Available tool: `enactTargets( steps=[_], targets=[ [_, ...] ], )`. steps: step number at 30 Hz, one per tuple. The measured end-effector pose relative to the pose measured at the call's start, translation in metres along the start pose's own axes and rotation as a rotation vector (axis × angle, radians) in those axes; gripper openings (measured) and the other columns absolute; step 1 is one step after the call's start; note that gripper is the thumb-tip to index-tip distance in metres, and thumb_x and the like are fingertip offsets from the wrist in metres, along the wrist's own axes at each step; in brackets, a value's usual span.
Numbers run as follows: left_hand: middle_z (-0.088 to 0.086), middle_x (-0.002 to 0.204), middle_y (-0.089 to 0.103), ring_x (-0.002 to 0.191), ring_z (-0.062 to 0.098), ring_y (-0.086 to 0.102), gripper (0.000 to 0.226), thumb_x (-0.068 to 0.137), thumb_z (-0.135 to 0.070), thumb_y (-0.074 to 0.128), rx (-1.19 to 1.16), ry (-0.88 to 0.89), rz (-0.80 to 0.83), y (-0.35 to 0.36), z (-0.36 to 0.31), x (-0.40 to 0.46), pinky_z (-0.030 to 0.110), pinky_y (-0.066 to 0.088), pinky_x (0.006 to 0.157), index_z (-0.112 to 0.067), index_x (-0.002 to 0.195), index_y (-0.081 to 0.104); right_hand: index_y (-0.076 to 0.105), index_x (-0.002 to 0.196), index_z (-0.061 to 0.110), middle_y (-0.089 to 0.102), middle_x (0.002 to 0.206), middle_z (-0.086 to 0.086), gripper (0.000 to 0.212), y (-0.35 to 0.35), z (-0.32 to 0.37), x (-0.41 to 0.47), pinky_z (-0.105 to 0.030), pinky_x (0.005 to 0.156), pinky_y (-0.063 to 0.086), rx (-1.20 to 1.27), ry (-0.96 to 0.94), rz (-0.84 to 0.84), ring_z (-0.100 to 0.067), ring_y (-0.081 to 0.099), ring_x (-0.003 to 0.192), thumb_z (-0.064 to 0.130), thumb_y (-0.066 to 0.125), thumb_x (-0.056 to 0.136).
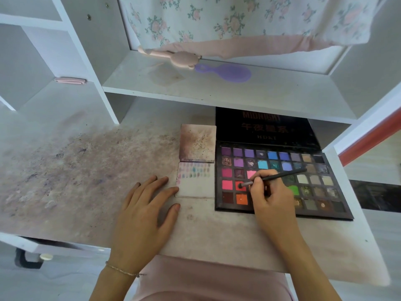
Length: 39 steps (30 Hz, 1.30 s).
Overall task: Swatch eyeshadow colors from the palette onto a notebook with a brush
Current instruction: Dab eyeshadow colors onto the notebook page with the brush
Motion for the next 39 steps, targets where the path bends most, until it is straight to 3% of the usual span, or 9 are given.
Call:
enactTargets(
  steps=[9, 13, 22, 28, 34, 39],
  targets=[
    [0.003, 0.120, 0.060, 0.118, 0.025, 0.052, 0.042, 0.084, -0.042, 0.040, -0.015, -0.006, -0.002, 0.000, 0.001, 0.001, 0.042, 0.029, 0.104, -0.019, 0.107, 0.066, 0.047, 0.072, 0.033, 0.055, 0.065, 0.012, 0.028, 0.000, 0.000, 0.001, -0.010, 0.053, 0.042, 0.033, 0.036, 0.005, -0.001, 0.055, 0.066, 0.010, 0.046, 0.089],
    [0.002, 0.121, 0.060, 0.118, 0.024, 0.051, 0.042, 0.084, -0.042, 0.040, -0.022, -0.007, 0.002, 0.001, 0.000, 0.000, 0.041, 0.029, 0.104, -0.020, 0.107, 0.066, 0.047, 0.070, 0.031, 0.054, 0.062, 0.005, 0.025, -0.005, -0.002, 0.000, -0.014, 0.051, 0.039, 0.023, 0.054, -0.047, -0.006, 0.052, 0.057, 0.015, 0.046, 0.090],
    [0.002, 0.120, 0.061, 0.117, 0.023, 0.053, 0.041, 0.083, -0.043, 0.041, 0.007, 0.004, 0.002, 0.001, 0.001, 0.001, 0.041, 0.031, 0.103, -0.021, 0.106, 0.066, 0.050, 0.077, 0.030, 0.056, 0.057, 0.008, 0.029, 0.004, 0.011, -0.001, -0.011, 0.045, 0.038, 0.220, 0.055, -0.039, -0.002, 0.050, 0.052, 0.003, 0.049, 0.089],
    [0.002, 0.119, 0.061, 0.115, 0.024, 0.054, 0.040, 0.083, -0.042, 0.041, 0.012, 0.001, 0.003, 0.001, 0.000, 0.001, 0.042, 0.032, 0.102, -0.021, 0.105, 0.066, 0.051, 0.080, 0.031, 0.059, 0.066, -0.002, 0.024, 0.042, 0.033, 0.000, -0.019, 0.052, 0.045, 0.324, 0.056, 0.084, -0.019, 0.055, 0.061, 0.008, 0.053, 0.088],
    [0.002, 0.120, 0.061, 0.117, 0.023, 0.053, 0.039, 0.083, -0.042, 0.041, 0.020, -0.004, 0.010, 0.001, 0.001, 0.001, 0.041, 0.028, 0.104, -0.022, 0.106, 0.066, 0.048, 0.077, 0.034, 0.063, 0.072, -0.004, 0.025, 0.065, 0.044, 0.006, -0.034, 0.060, 0.050, 0.244, 0.038, 0.147, -0.023, 0.060, 0.069, 0.012, 0.052, 0.089],
    [0.002, 0.120, 0.061, 0.117, 0.023, 0.053, 0.038, 0.083, -0.041, 0.042, 0.025, 0.002, 0.004, 0.000, 0.001, 0.000, 0.043, 0.027, 0.104, -0.022, 0.106, 0.066, 0.047, 0.076, 0.035, 0.064, 0.074, -0.005, 0.023, 0.070, 0.044, 0.006, -0.038, 0.067, 0.053, 0.169, 0.021, 0.182, -0.019, 0.062, 0.073, 0.017, 0.052, 0.089]
  ],
)
Point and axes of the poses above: each hand's wrist, its own x-axis towards the middle knuckle, its own y-axis out of the palm, z = x × y, the point moved 7 cm from there along x, towards the middle knuckle
